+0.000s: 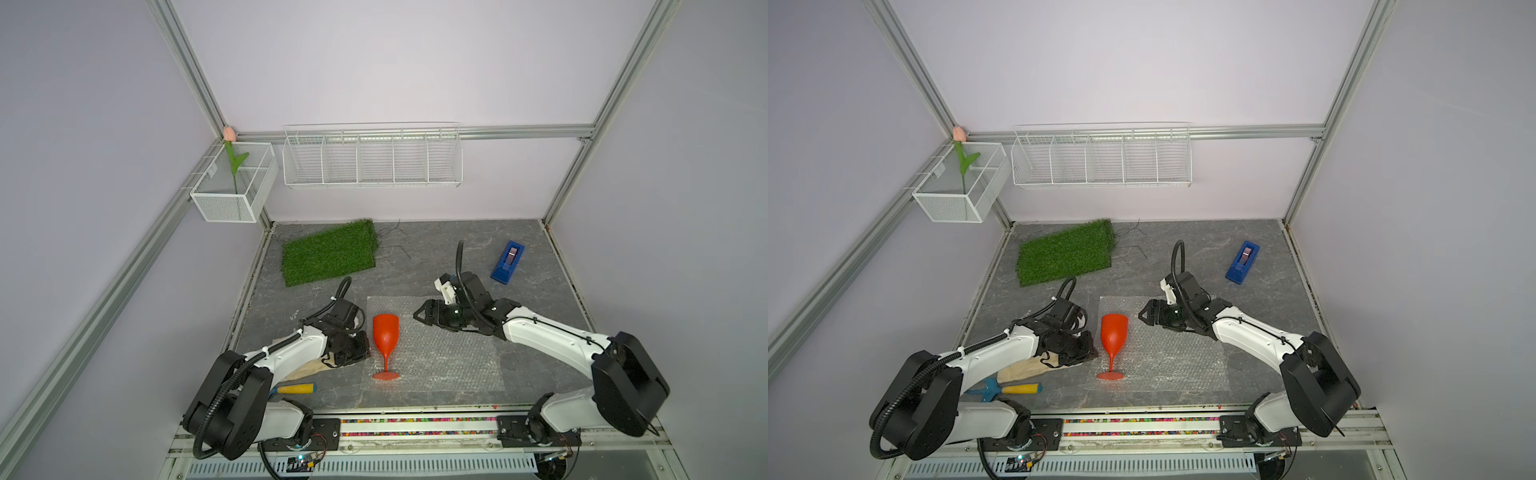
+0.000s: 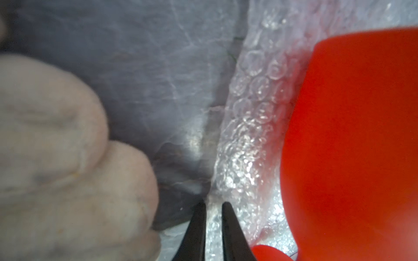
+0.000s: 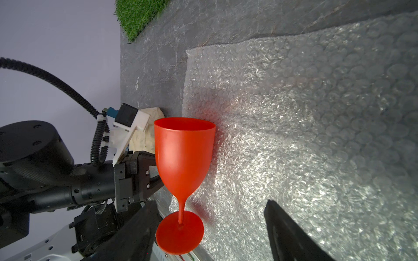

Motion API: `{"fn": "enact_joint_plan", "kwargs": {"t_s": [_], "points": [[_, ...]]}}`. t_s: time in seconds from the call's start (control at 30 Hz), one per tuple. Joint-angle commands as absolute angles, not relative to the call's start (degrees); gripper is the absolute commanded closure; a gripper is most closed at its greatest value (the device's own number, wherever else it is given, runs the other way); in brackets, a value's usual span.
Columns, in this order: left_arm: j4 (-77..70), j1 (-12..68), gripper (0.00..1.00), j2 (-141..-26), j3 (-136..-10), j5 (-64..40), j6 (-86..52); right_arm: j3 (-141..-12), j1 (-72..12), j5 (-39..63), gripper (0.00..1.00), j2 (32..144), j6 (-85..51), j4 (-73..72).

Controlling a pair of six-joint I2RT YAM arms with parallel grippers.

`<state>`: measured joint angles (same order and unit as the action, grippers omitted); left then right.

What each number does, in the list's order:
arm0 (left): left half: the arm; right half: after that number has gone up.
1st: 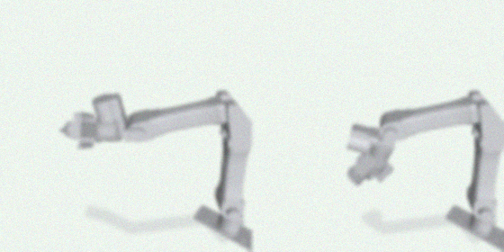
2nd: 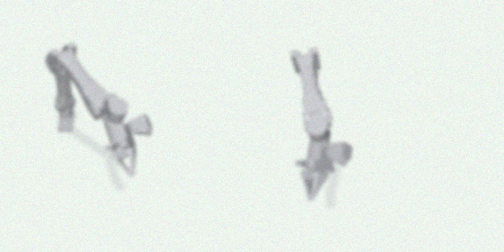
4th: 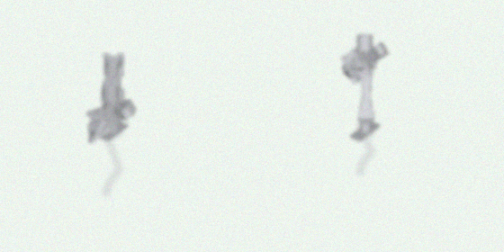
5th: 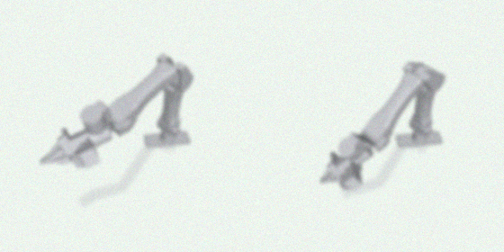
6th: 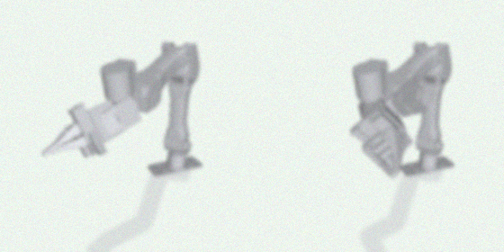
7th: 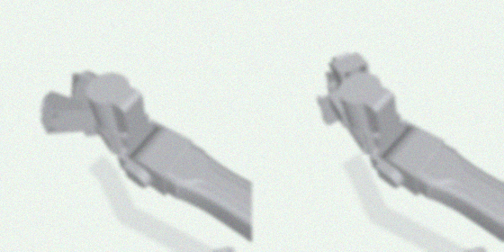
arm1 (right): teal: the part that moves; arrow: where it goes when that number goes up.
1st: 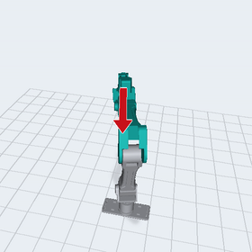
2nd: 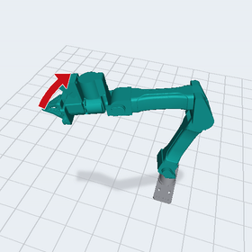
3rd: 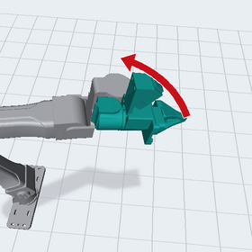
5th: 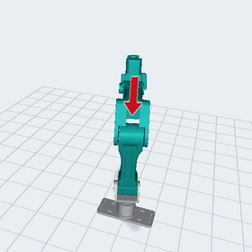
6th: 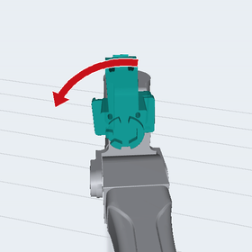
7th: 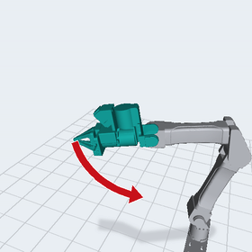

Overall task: Wrap wine glasses in bubble wrap
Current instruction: Wrap the wine glass in bubble wrap.

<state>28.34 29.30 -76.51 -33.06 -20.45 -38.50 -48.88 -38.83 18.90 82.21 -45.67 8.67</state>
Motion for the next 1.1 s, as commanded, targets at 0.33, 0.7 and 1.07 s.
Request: {"fn": "enact_joint_plan", "kwargs": {"t_s": [0.33, 0.7, 1.07], "points": [[26.1, 29.54, 1.0, -68.94, -35.31, -24.32, -38.19, -44.46, -39.35, 21.86, 0.24, 83.61, -50.74, 0.8], [20.85, 32.94, 1.0, -65.62, -37.59, -30.06, -43.07, -37.78, -37.54, 24.85, 0.24, 84.18, -54.99, -9.43], [15.46, 40.56, 1.0, -69.1, -41.54, -29.54, -47.38, -34.1, -35.33, 26.48, 0.25, 84.84, -56.22, -15.13]]}}
